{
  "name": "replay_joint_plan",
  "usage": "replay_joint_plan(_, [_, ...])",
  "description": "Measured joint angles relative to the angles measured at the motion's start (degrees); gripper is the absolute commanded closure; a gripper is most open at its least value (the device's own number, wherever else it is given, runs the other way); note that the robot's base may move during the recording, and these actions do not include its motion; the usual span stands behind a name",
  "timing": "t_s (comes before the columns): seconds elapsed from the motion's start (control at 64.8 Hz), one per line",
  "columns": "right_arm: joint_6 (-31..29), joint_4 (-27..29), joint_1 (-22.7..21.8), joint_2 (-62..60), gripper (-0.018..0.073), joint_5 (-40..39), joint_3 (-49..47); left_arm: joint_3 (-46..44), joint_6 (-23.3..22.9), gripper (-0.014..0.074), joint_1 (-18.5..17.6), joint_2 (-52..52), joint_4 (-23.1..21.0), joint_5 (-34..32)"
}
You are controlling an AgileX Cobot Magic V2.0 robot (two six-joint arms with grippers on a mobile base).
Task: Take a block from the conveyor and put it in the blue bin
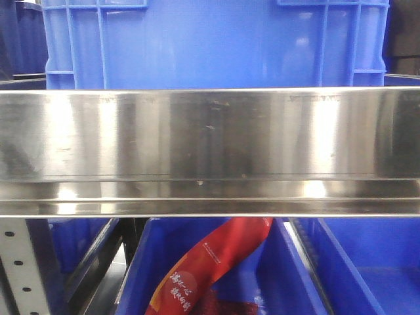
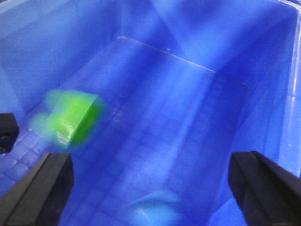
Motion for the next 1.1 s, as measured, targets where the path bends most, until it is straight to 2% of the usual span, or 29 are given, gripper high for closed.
replay_joint_plan(0.108, [0.00, 0.00, 0.00, -1.00, 0.0361, 0.84, 0.00, 0.00, 0.00, 0.0176, 0.00, -1.11, 0.00, 1.51])
replay_joint_plan(0.262, [0.00, 0.00, 0.00, -5.56, 0.0697, 2.07, 0.14, 0.00, -0.05, 0.0502, 0.00, -4.98, 0.00, 4.85])
replay_joint_plan(0.293, [0.00, 0.00, 0.00, -6.72, 0.0727, 2.07, 0.42, 0.00, -0.14, 0.0563, 0.00, -5.92, 0.00, 5.46])
replay_joint_plan(0.355, [0.00, 0.12, 0.00, -9.99, 0.0720, 1.09, 1.86, 0.38, -1.57, 0.0706, 0.00, -8.82, 0.00, 6.26])
replay_joint_plan(0.509, [0.00, 0.12, 0.00, -18.31, 0.0721, -2.46, 8.05, 5.39, -3.16, 0.0707, 0.00, -16.12, 0.00, 5.37])
replay_joint_plan(0.633, [0.00, 0.12, 0.00, -25.11, 0.0721, -5.20, 14.47, 13.49, -4.38, 0.0707, 0.00, -23.30, 0.00, 0.95])
replay_joint_plan(0.756, [0.00, 0.12, 0.00, -32.33, 0.0721, -8.63, 23.19, 24.49, -4.62, 0.0707, 0.00, -31.02, -0.12, -5.88])
replay_joint_plan(1.095, [0.00, 0.12, 0.00, -51.54, 0.0721, -19.34, 47.79, 58.94, -4.62, 0.0707, 0.00, -54.00, -1.75, -31.12])
